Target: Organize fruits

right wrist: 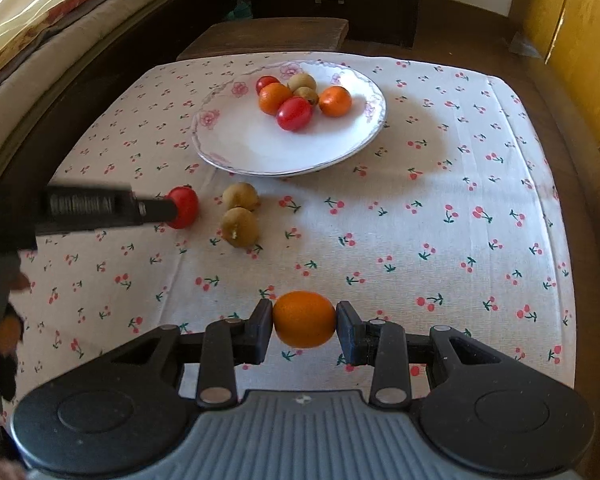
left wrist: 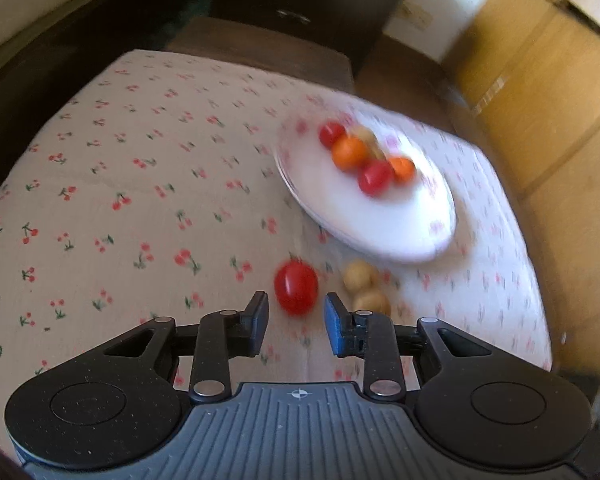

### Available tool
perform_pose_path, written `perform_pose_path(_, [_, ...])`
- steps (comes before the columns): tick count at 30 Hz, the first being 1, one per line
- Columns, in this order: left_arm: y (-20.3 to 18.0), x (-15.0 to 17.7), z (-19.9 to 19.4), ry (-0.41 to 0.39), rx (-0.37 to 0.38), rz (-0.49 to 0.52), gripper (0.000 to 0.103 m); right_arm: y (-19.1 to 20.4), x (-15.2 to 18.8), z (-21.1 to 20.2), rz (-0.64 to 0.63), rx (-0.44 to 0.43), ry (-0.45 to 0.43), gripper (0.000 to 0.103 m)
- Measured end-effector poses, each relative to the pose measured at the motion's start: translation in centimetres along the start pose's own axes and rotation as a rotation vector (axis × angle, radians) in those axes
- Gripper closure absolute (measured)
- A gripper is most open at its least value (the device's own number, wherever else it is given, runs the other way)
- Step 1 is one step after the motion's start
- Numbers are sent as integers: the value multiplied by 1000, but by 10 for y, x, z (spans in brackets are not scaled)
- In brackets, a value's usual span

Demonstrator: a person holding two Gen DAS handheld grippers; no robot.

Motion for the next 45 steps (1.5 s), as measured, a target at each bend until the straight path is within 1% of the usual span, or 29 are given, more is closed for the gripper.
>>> perform_pose_path(2, [-6, -5, 5, -15, -11, -3, 58, -2, -2, 0, 3, -4, -5, 67])
perform_pose_path(3, [-9, -6, 8, -18, -22, -1, 57, -3, -4, 1, 3, -8, -8, 67])
perform_pose_path(5, [-13, -6, 17, -13, -37, -9, 57, -4, -6, 0, 6, -13, -16, 67])
perform_pose_path(7, [-16, -3, 25, -3, -62, 4, 56, -6, -6, 0, 7, -19, -20, 67])
perform_pose_path(9, [-16, 0, 34, 1, -84, 20, 57, -9, -5, 2, 8, -15, -15, 67])
perform_pose_path(11, [-16, -1, 34, -15, -94, 20, 59, -13, -5, 4, 13, -8, -9, 67])
perform_pose_path(12, [-15, -2, 34, -17, -96, 16, 61, -15, -5, 5, 17, -6, -7, 67])
perform_pose_path(13, [-14, -2, 34, -15, -98, 18, 67, -16, -4, 6, 17, -6, -5, 67])
perform_pose_path(17, [-12, 7, 27, -9, -105, 74, 68, -13, 1, 10, -13, 8, 17, 67])
perform_pose_path(21, [-3, 22, 11, 14, -103, 106, 68, -5, 10, 7, -45, 13, 31, 67])
perform_pose_path(27, [2, 58, -20, 40, -60, 186, 68, 9, 26, -6, -73, 12, 27, 67])
perform_pose_path(30, [4, 68, -22, 54, -52, 193, 67, 15, 33, -4, -81, 15, 38, 67])
perform_pose_path(34, [3, 72, -21, 54, -53, 205, 66, 17, 34, -2, -93, 27, 37, 67])
perform_pose_path(37, [2, 72, -22, 49, -47, 195, 65, 16, 34, 0, -83, 26, 41, 67])
perform_pose_path(39, [-1, 72, -23, 42, -34, 195, 60, 15, 34, -1, -76, 10, 45, 66])
perform_pose_path(40, [-2, 71, -24, 35, -35, 196, 57, 13, 33, -2, -68, 9, 40, 65])
perform_pose_path(42, [-4, 70, -25, 31, -37, 192, 56, 10, 33, -6, -54, 14, 33, 64])
perform_pose_path(45, [-4, 64, -33, 21, -28, 161, 55, 4, 29, -20, -15, 1, -4, 63])
Point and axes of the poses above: each gripper's, at about its wrist camera, not at the fingertips, and z roughly the way its jaws point, y to its left, x to its underside, the point moved 7 cm from there along z, roughly the way its jaws point, and after that the axes turned 12 degrees about -z, right-handed, at the moved point
